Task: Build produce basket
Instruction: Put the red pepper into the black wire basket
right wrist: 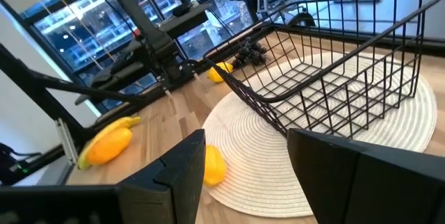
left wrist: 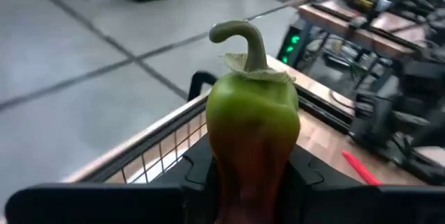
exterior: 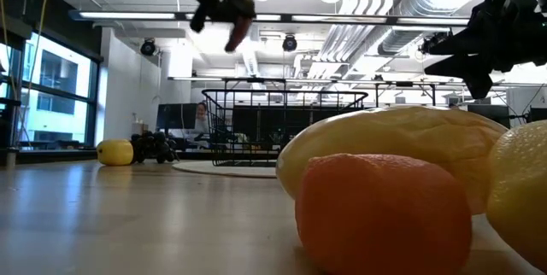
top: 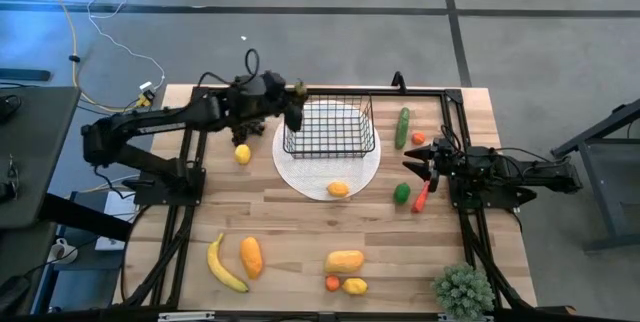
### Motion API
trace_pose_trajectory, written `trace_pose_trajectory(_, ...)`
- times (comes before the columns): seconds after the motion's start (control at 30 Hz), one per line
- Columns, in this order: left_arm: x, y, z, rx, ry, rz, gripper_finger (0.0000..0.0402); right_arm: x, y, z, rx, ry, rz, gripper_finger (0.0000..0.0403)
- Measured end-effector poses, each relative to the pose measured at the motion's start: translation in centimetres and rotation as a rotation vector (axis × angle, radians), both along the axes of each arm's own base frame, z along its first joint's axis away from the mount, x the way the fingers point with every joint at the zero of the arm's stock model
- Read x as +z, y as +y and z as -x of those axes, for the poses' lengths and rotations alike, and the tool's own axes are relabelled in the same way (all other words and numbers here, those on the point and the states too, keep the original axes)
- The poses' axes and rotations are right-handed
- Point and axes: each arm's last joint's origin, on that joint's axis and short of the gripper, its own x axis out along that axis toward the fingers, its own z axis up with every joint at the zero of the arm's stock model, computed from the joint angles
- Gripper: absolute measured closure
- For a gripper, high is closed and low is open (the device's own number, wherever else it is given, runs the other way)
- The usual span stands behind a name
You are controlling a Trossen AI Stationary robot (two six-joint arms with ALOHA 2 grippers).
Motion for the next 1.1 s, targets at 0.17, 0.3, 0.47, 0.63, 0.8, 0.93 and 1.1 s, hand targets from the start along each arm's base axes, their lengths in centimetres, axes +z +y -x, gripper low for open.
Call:
trace_pose_trajectory(0.17, -2.7, 1.7, -1.4, 0.072, 0.011, 0.128, 0.0325, 0.0, 0.0, 0.0, -0.003, -0.007, -0.026, 0.0217)
trace_pose_trajectory(0.3, -4.7, 2.2, -2.4, 0.101, 0.031, 0.196, 0.0325, 0.0, 0.0, 0.0, -0.005, -0.01, -0.043, 0.0217)
trace_pose_trajectory(0.47, -6.6, 2.7, -3.3, 0.157, 0.056, 0.254, 0.0325, 0.0, 0.0, 0.0, -0.02, -0.04, -0.164, 0.0217)
trace_pose_trajectory(0.63, -8.0, 2.6, -3.5, 0.276, 0.097, 0.279, 0.0325, 0.0, 0.0, 0.0, -0.021, -0.041, -0.169, 0.0217)
trace_pose_trajectory(0.8, -8.9, 2.5, -3.6, 0.33, 0.141, 0.272, 0.0325, 0.0, -0.1, 0.0, -0.053, -0.044, -0.164, 0.0217)
trace_pose_trajectory(0.93, -9.1, 2.5, -3.7, 0.355, 0.128, 0.286, 0.0325, 0.0, -0.2, 0.0, -0.073, -0.049, -0.161, 0.0217)
trace_pose_trajectory(1.1, -9.2, 2.3, -3.7, 0.375, 0.143, 0.284, 0.0324, 0.0, -0.2, 0.0, -0.072, -0.047, -0.149, 0.0217)
